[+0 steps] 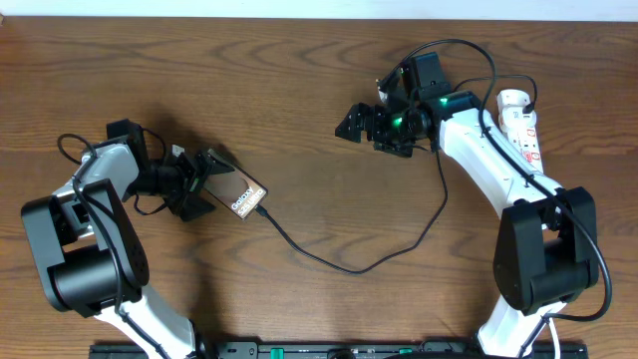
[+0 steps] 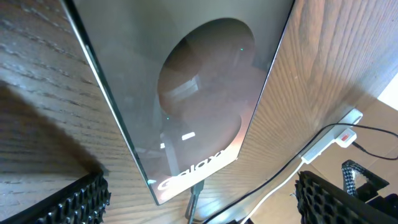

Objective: Plug charger to phone and switch on socket
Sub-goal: 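Lower the phone flat onto the table with the left gripper, then move the right gripper over the white power strip's orange switch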

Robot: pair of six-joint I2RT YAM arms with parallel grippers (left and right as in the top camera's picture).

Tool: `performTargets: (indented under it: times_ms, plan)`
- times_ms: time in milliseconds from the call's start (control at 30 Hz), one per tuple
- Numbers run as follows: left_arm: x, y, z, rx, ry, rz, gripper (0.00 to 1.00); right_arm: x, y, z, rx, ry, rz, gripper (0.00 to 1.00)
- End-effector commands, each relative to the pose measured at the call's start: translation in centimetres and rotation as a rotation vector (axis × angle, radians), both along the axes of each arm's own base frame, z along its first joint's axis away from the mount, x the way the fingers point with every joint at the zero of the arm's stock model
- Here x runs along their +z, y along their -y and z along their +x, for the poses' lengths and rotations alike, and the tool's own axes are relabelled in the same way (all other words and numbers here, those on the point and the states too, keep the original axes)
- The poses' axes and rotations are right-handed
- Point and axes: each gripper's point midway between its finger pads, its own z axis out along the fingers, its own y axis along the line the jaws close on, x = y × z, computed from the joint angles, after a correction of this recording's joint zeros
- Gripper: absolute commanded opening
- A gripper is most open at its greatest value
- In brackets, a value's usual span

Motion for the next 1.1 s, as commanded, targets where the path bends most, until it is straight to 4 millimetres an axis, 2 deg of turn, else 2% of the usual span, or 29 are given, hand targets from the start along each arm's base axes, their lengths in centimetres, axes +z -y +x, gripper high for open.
performTargets:
  times_ms: [0, 67, 200, 300, 400, 467, 533, 700, 733, 900, 1067]
  plan:
    - [1.0, -0.7, 0.2, -0.008, 0.036, 0.052, 0.92, 1.0, 0.2, 0.7, 0.001, 0.032, 0.011, 0.99]
    - [2.0, -0.8, 0.5, -0.007, 0.070, 0.063, 0.92, 1.2, 0.2, 0.8, 0.005, 0.040, 0.011, 0.99]
    - [6.3, -1.0, 1.2, -0.004, 0.208, 0.109, 0.93, 3.2, 0.7, 1.4, -0.006, 0.089, 0.023, 0.99]
    - [9.3, -1.2, 1.6, -0.002, 0.315, 0.145, 0.93, 5.9, 1.4, 2.2, -0.025, 0.151, 0.039, 0.99]
    - [12.2, -1.2, 1.7, 0.003, 0.415, 0.178, 0.93, 9.2, 3.2, 2.7, -0.070, 0.214, 0.033, 0.99]
    - [14.3, -1.2, 1.7, 0.005, 0.490, 0.202, 0.93, 11.9, 5.9, 3.2, -0.149, 0.263, -0.009, 0.99]
    - [15.6, -1.2, 1.7, 0.012, 0.532, 0.214, 0.93, 13.7, 8.5, 3.3, -0.221, 0.295, -0.056, 0.99]
    - [17.2, -1.2, 1.6, 0.022, 0.583, 0.228, 0.93, 17.6, 16.3, 2.5, -0.438, 0.352, -0.161, 0.99]
    - [17.1, -1.2, 1.5, 0.026, 0.580, 0.227, 0.93, 18.6, 20.2, 1.6, -0.532, 0.355, -0.182, 0.99]
    - [17.2, -1.2, 1.6, 0.026, 0.581, 0.227, 0.93, 18.1, 27.5, -0.2, -0.692, 0.291, -0.207, 0.99]
    - [17.2, -1.2, 1.7, 0.026, 0.588, 0.229, 0.93, 17.6, 31.3, -1.0, -0.657, 0.294, -0.108, 0.99]
